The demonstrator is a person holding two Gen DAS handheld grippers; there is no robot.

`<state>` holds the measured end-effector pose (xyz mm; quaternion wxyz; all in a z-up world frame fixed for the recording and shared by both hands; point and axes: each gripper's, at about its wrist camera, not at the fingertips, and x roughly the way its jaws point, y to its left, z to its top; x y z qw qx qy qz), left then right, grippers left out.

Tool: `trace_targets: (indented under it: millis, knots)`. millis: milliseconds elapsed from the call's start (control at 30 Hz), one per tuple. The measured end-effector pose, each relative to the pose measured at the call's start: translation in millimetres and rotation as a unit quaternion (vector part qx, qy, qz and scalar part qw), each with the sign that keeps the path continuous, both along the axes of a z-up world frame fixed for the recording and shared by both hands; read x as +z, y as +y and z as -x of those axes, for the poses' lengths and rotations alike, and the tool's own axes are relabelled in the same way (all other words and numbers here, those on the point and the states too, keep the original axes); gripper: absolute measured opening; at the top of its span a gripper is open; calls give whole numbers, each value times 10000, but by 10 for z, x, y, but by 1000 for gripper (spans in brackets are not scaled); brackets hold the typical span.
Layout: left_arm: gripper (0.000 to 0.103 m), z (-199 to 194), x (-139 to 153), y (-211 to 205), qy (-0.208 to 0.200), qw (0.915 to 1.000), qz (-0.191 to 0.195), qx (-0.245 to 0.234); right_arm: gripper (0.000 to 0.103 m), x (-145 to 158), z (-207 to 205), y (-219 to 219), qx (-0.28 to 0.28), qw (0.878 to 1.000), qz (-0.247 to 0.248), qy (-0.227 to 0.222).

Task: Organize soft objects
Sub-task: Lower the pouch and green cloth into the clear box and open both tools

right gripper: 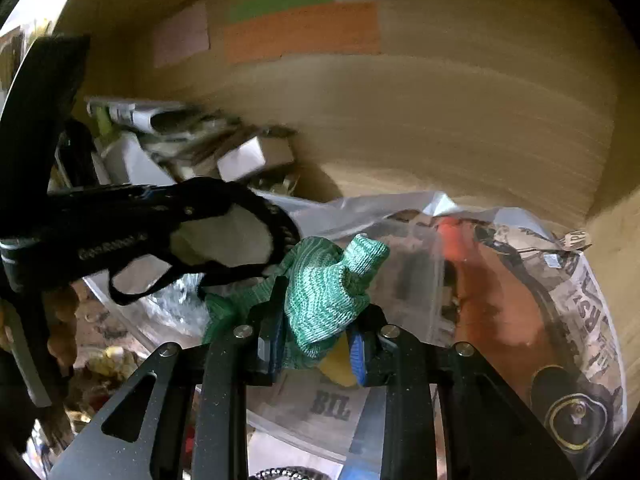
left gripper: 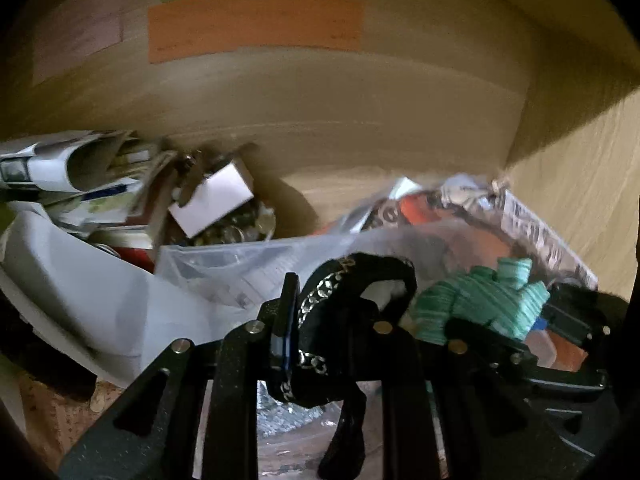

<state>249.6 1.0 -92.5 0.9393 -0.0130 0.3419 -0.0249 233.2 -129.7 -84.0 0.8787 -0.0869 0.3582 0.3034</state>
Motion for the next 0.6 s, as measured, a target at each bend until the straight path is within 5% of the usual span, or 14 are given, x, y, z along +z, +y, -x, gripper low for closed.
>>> trace_targets:
  millis: [200, 467, 600]
  knots:
    - [21, 44, -96, -99, 214, 9993, -157, -258, 28, -82, -2, 68, 53, 9996, 264, 76]
    - [42, 286, -76, -44, 333, 9986, -8, -400, 62, 33, 88, 6, -6, 9994, 239, -232]
    - [56, 513, 96, 8, 41, 9993, -8, -380, 68, 198, 198, -98, -70, 9988, 107, -477]
